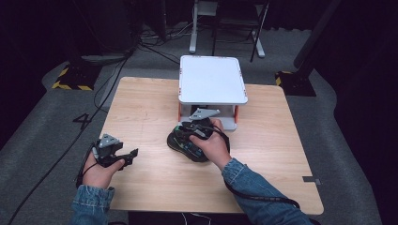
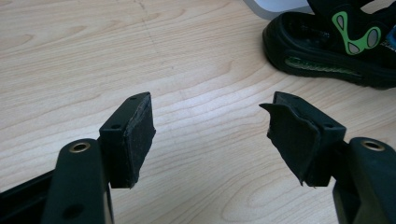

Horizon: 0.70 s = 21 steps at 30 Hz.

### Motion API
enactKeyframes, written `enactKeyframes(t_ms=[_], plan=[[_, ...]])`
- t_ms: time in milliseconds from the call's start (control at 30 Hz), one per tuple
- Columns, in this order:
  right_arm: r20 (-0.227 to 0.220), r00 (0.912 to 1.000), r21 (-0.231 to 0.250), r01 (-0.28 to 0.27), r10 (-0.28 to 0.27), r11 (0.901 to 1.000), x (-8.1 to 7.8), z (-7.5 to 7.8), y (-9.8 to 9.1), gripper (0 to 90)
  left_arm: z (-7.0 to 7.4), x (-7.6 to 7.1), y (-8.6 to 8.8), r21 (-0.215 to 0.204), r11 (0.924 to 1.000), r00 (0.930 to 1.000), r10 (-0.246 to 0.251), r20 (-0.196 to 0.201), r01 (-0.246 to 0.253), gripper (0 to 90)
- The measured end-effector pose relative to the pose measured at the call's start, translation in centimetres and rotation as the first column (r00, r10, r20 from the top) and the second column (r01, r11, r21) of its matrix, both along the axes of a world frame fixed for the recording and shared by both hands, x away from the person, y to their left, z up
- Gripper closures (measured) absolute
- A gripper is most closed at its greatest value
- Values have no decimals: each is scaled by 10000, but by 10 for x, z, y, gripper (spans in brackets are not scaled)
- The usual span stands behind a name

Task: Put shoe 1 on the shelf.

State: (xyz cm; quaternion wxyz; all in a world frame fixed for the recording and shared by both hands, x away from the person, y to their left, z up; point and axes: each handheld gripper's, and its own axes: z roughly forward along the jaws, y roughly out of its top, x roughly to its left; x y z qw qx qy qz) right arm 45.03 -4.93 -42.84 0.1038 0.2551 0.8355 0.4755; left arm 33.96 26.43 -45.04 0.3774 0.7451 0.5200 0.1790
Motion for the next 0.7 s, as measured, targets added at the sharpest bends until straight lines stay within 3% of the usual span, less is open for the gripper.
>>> enactKeyframes(t_ms=[100,267,300,367,533,700], plan=[[-207,9997,-42,133,-134,9999,4,-4,7,548,-2,0,-1,-30,10000,10000,-3,-79,3,316],[-359,9994,-112,4,-8,9999,9,-8,14,729,-2,1,-3,-84,9999,9999,-74,-72,73,318],[-267,9996,-154,-31,27,9999,9,-8,15,734,-2,0,-2,-75,10000,10000,-56,-35,56,318],[58,9996,-354,-266,268,9990,7,-6,16,829,-2,0,-1,-95,9999,10000,-60,-57,60,319],[286,9981,-694,-522,543,9962,5,-3,17,851,-2,-2,2,-221,9997,9999,88,-107,-90,320],[420,9914,-702,-1209,1241,9902,-14,7,13,854,0,-1,2,-174,9998,10000,29,36,-28,319]])
